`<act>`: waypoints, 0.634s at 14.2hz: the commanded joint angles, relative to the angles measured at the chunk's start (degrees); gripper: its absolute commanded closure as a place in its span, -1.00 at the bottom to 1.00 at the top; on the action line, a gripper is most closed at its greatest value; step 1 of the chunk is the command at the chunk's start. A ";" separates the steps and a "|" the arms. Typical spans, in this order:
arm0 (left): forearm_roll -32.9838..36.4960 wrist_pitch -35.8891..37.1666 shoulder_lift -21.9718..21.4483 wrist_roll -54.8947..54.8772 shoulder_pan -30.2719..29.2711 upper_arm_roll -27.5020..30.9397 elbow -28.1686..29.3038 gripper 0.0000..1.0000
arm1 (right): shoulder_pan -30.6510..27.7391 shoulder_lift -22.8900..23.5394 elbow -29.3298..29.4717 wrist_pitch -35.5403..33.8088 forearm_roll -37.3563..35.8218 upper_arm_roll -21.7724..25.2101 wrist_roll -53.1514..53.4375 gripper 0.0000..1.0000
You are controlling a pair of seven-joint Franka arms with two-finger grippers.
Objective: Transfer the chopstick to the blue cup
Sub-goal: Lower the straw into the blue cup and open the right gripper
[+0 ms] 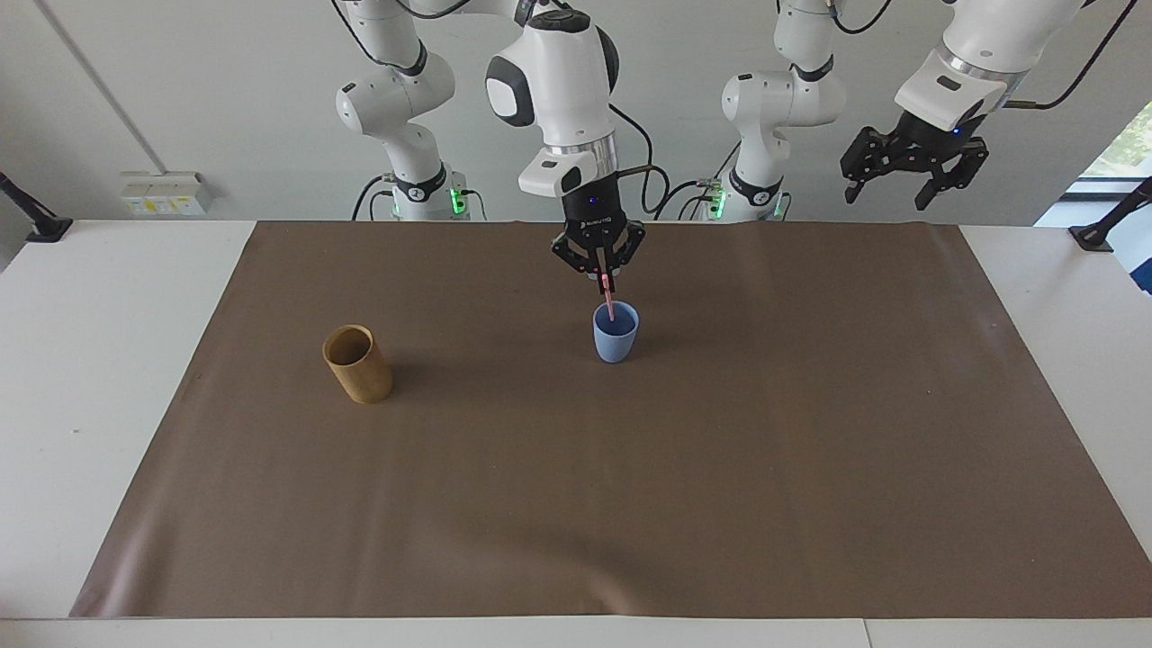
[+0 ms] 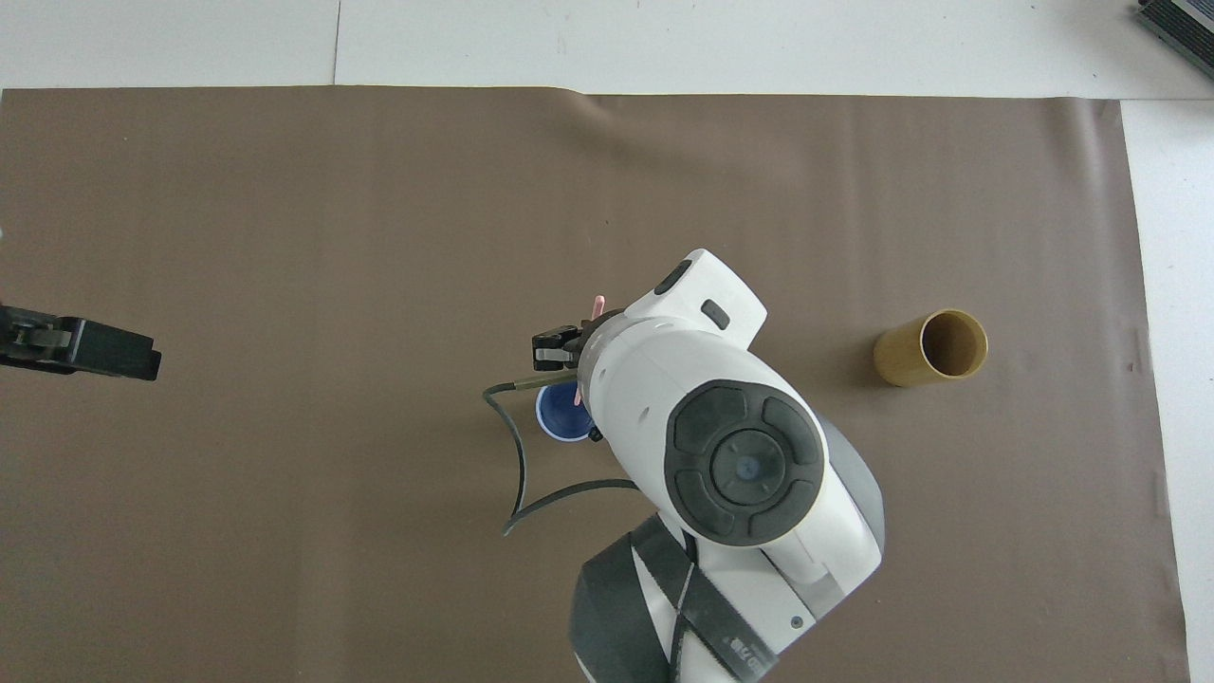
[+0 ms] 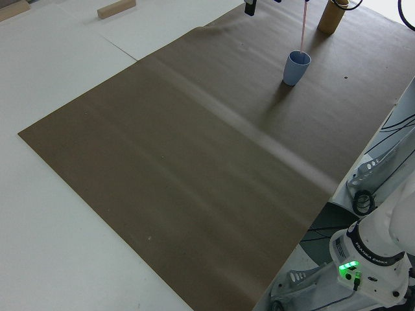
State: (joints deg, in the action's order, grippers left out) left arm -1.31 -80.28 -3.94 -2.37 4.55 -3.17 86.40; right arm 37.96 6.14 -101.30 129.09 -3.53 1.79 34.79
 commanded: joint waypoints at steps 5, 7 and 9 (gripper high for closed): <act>-0.01 -0.05 -0.36 0.00 -0.50 -0.17 0.08 -1.00 | 0.27 1.06 -3.82 7.13 -0.51 -0.12 3.70 1.00; -0.01 -0.05 -0.36 0.00 -0.50 -0.17 0.08 -1.00 | 0.27 1.68 -5.04 7.40 -0.51 -0.20 3.71 1.00; -0.01 -0.05 -0.37 0.00 -0.50 -0.17 0.08 -1.00 | 0.36 1.60 -6.45 8.37 -0.51 -0.21 3.71 0.73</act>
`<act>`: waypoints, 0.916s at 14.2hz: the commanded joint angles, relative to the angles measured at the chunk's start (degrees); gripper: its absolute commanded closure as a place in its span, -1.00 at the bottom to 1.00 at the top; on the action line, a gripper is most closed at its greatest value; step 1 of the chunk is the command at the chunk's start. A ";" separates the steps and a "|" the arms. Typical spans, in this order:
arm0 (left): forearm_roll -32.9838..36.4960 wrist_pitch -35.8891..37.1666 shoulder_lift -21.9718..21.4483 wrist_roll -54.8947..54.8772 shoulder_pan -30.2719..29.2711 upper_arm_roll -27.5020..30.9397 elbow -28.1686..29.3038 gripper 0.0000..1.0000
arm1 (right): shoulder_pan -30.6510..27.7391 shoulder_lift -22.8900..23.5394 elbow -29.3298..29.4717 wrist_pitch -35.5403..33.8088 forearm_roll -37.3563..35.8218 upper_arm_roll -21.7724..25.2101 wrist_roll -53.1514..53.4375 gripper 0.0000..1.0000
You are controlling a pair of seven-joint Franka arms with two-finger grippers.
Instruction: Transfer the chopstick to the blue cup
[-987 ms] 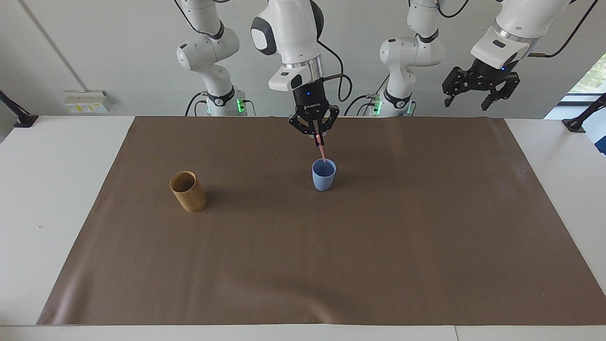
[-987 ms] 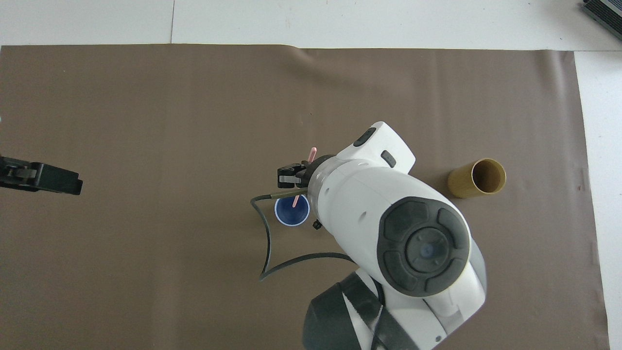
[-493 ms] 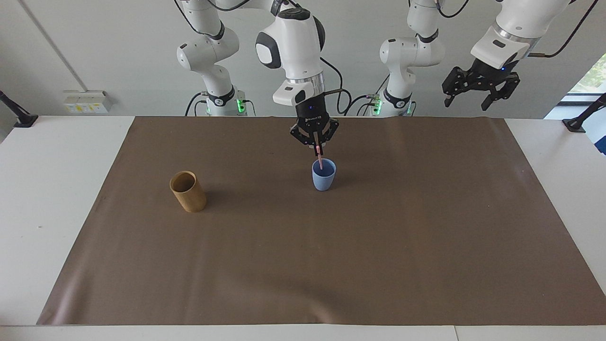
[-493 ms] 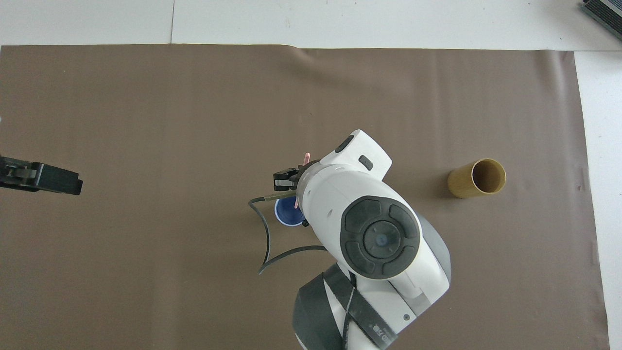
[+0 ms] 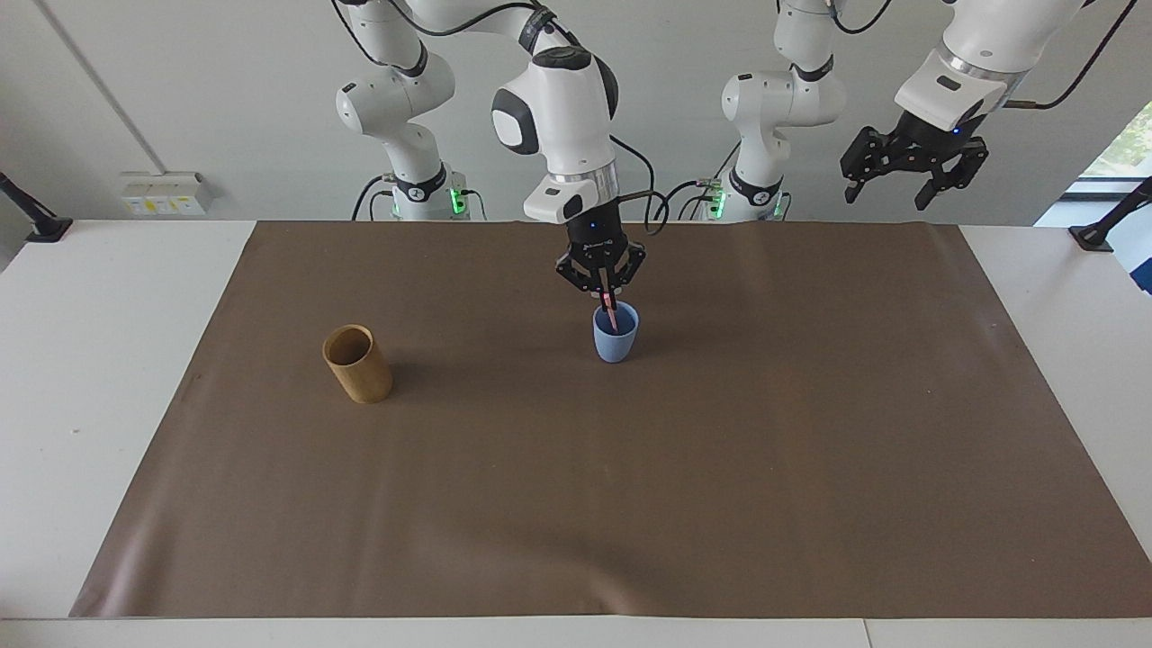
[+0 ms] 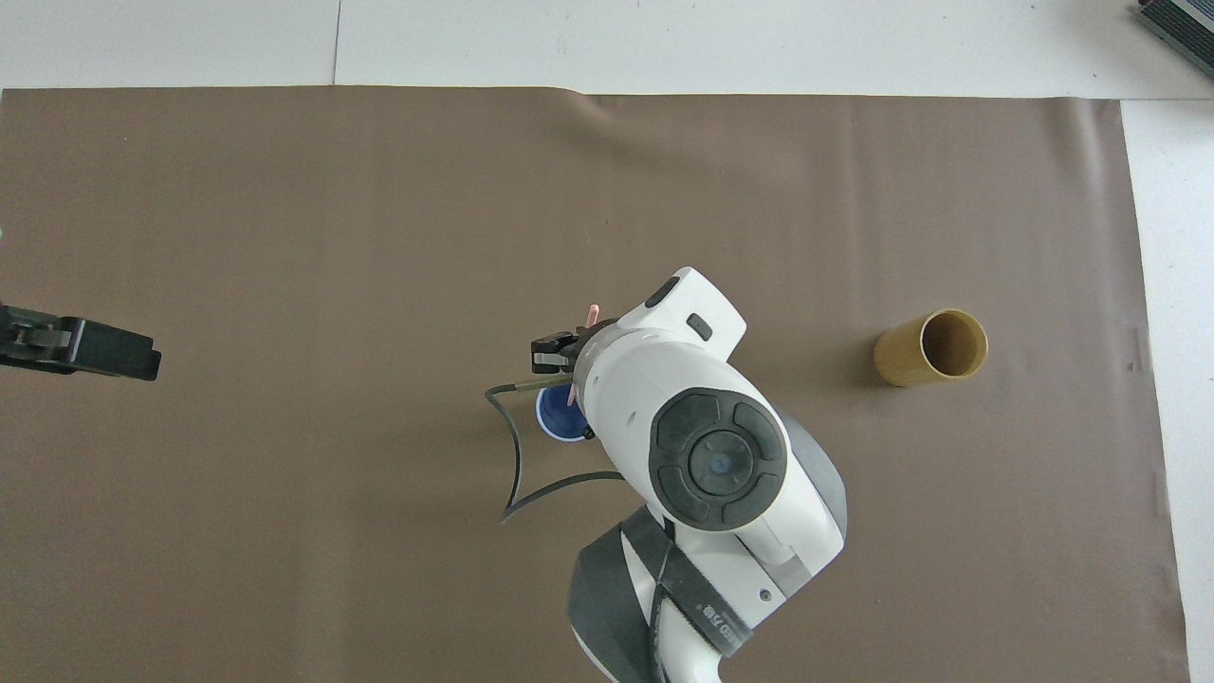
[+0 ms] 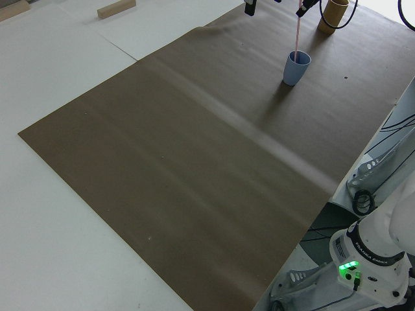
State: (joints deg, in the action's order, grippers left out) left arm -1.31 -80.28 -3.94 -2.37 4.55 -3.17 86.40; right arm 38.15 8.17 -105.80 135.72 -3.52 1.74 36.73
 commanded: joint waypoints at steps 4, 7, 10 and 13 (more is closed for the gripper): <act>-0.01 -0.05 -0.36 0.00 -0.50 -0.17 0.08 -1.00 | 1.66 -0.26 -2.31 1.74 -0.52 -0.07 3.09 -0.65; -0.01 -0.05 -0.36 0.00 -0.50 -0.17 0.08 -1.00 | 0.88 -0.34 -0.73 0.52 -1.66 0.28 3.09 -1.00; -0.01 -0.05 -0.36 0.00 -0.50 -0.17 0.08 -1.00 | -3.94 -0.78 4.35 -5.44 -1.93 0.54 2.56 -1.00; -0.01 -0.05 -0.45 0.00 -0.50 -0.17 0.08 -1.00 | -8.69 -2.62 8.84 -13.35 -1.66 0.63 0.90 -1.00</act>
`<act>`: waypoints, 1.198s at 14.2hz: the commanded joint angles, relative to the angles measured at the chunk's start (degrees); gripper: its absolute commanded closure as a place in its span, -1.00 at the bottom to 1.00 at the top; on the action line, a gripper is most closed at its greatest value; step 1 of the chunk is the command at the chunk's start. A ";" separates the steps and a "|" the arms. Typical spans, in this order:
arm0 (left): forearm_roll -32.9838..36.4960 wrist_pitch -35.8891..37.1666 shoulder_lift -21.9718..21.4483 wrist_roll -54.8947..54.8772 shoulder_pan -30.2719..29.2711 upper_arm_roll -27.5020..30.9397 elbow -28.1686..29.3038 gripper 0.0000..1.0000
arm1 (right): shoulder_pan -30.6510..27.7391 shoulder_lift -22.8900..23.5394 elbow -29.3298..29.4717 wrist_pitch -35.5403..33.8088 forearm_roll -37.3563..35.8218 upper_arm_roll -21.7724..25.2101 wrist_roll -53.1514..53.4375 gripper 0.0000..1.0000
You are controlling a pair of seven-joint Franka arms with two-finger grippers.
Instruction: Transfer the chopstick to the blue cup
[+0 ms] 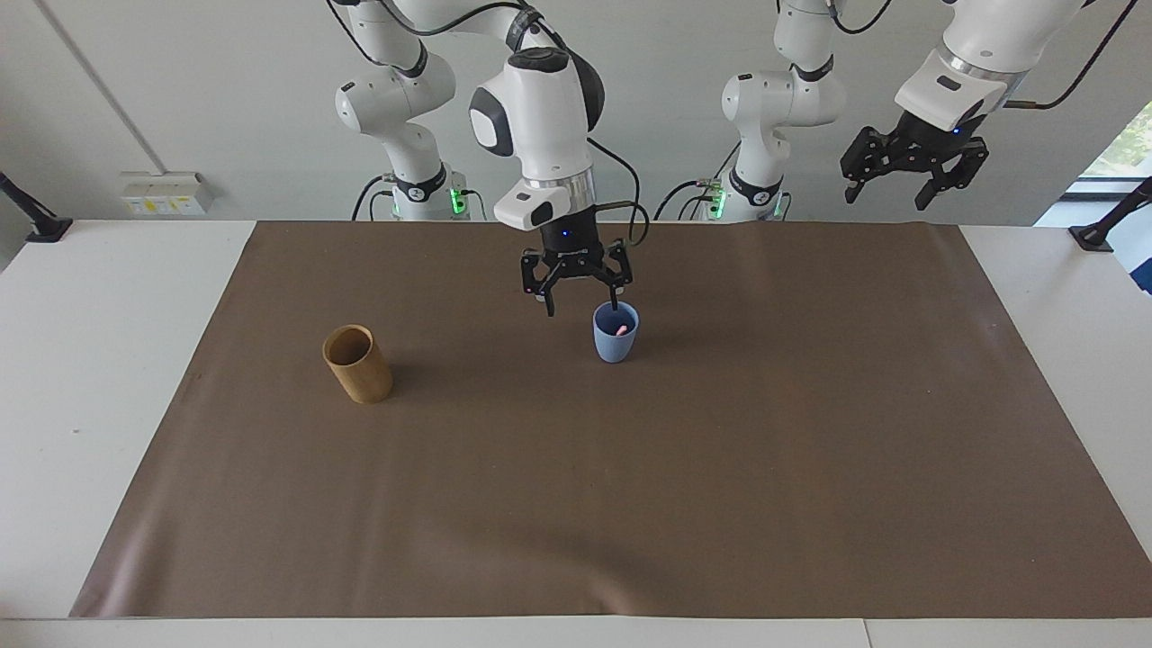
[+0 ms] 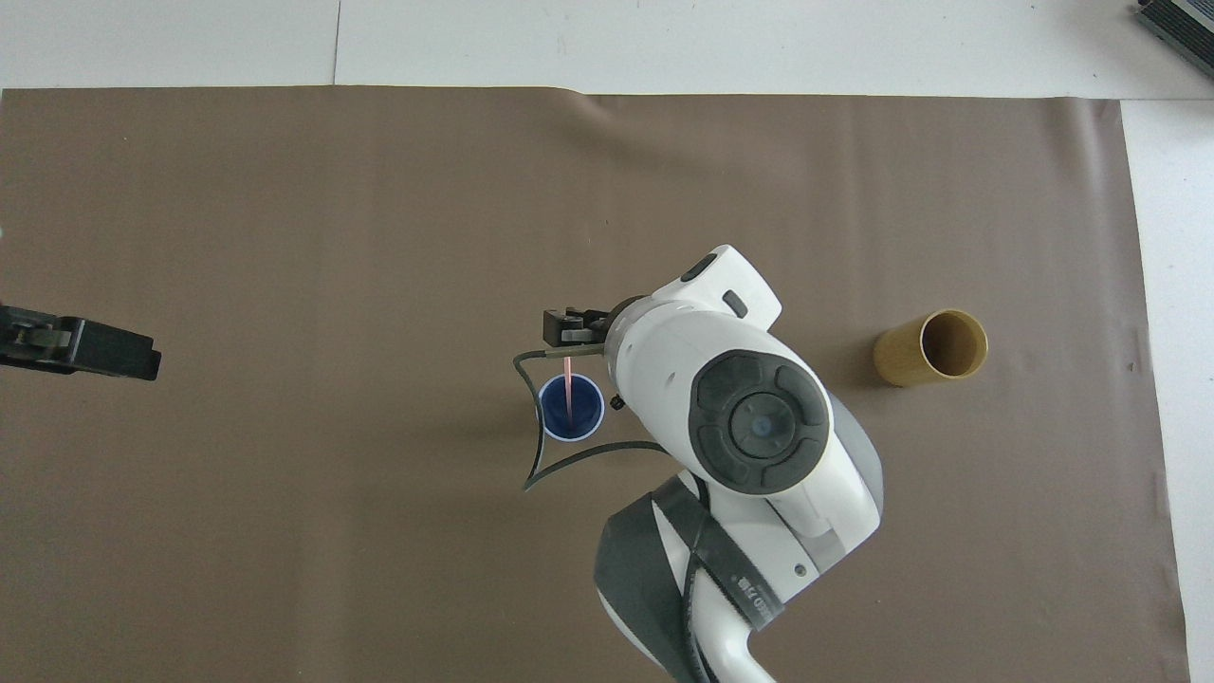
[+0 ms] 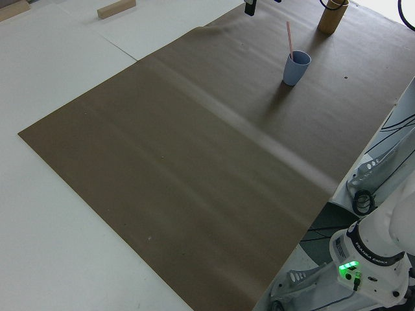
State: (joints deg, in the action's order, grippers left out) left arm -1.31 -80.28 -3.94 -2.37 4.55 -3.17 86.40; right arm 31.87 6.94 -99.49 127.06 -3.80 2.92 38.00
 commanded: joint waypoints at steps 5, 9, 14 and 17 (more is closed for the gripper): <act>-0.01 -0.05 -0.36 0.00 -0.50 -0.17 0.08 -1.00 | -10.06 -5.01 6.92 -17.43 0.63 -0.55 -9.68 -1.00; -0.01 -0.05 -0.45 0.00 -0.50 -0.17 0.08 -1.00 | -14.54 -5.01 11.68 -26.41 0.81 -0.46 -17.25 -1.00; -0.01 0.03 -0.36 0.00 -0.50 -0.17 0.08 -1.00 | -21.75 -8.17 12.39 -33.88 2.74 -0.37 -24.27 -1.00; -0.01 -0.05 -0.45 0.35 -0.50 -0.17 0.08 -1.00 | -25.96 -9.93 12.39 -36.96 2.40 -0.20 -26.22 -1.00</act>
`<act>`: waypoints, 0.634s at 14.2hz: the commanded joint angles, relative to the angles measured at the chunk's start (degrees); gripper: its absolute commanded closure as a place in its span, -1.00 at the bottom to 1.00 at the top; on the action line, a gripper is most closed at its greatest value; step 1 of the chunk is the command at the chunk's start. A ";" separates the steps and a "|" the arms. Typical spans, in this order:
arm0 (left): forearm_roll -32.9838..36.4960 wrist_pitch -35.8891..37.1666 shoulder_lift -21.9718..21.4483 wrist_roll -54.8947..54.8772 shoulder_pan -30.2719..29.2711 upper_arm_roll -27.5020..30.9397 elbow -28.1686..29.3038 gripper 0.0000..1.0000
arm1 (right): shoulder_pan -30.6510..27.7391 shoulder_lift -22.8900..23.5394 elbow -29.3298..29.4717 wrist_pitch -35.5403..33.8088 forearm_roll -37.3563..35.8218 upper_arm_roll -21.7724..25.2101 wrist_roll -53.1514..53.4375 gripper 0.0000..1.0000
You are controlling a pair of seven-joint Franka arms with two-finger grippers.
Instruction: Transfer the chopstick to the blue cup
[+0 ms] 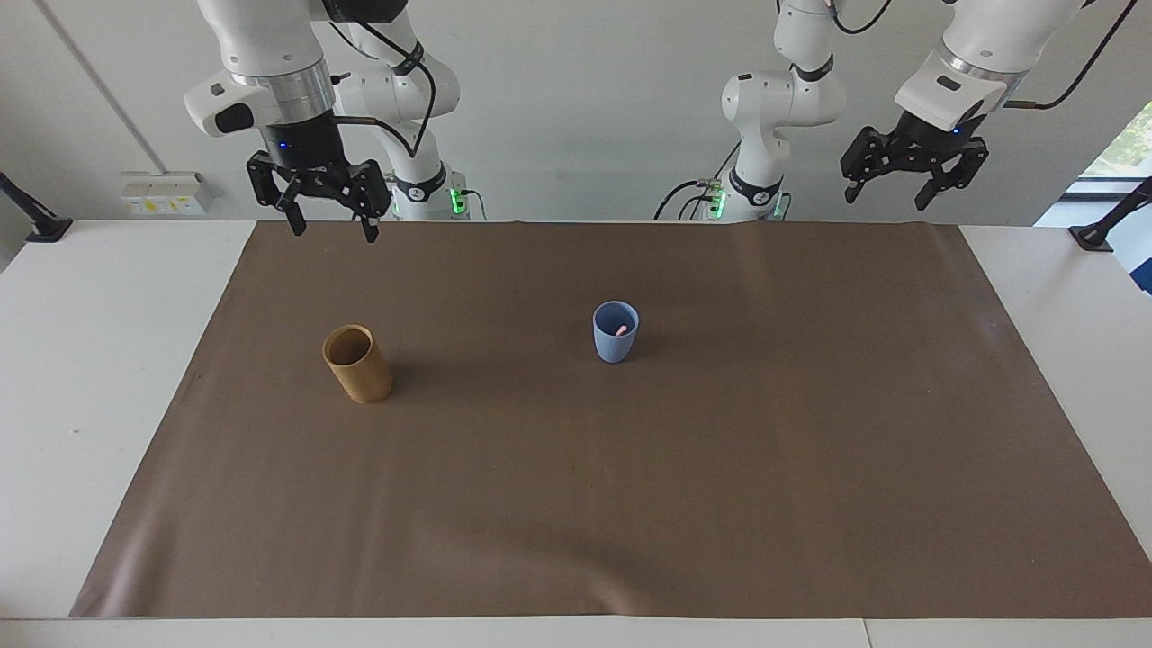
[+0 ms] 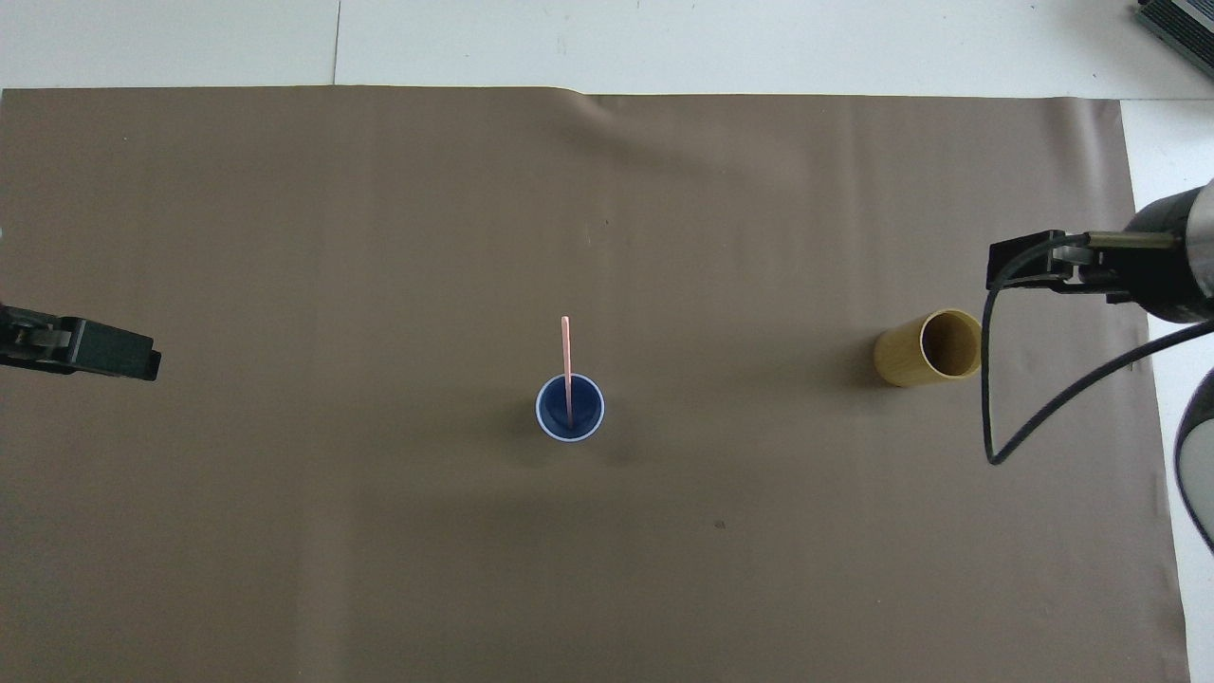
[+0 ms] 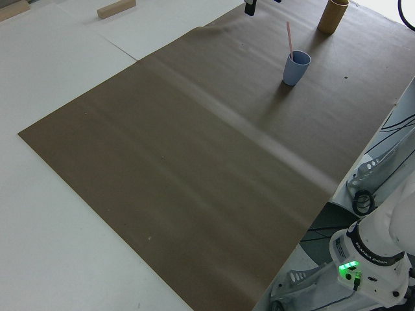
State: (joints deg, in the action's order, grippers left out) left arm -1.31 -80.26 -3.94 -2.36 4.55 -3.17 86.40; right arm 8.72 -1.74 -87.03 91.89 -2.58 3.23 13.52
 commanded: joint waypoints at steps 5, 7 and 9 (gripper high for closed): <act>-0.01 0.02 -0.36 0.25 -1.30 -0.17 0.17 -1.00 | -6.17 -4.40 -2.08 -6.64 1.35 -0.24 -7.95 -1.00; -0.01 0.02 -0.36 0.16 -1.38 -0.17 0.17 -1.00 | -7.83 -5.64 -3.93 -6.64 1.35 -0.16 -10.70 -1.00; -0.01 -0.07 -0.45 0.16 -1.38 -0.17 0.17 -1.00 | -7.93 -5.81 -5.42 -6.12 1.35 0.02 -10.62 -1.00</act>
State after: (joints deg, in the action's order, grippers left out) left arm -1.31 -80.26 -3.94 -2.32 4.02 -2.90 86.40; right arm 1.96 -5.79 -89.02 85.02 -2.58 3.50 4.69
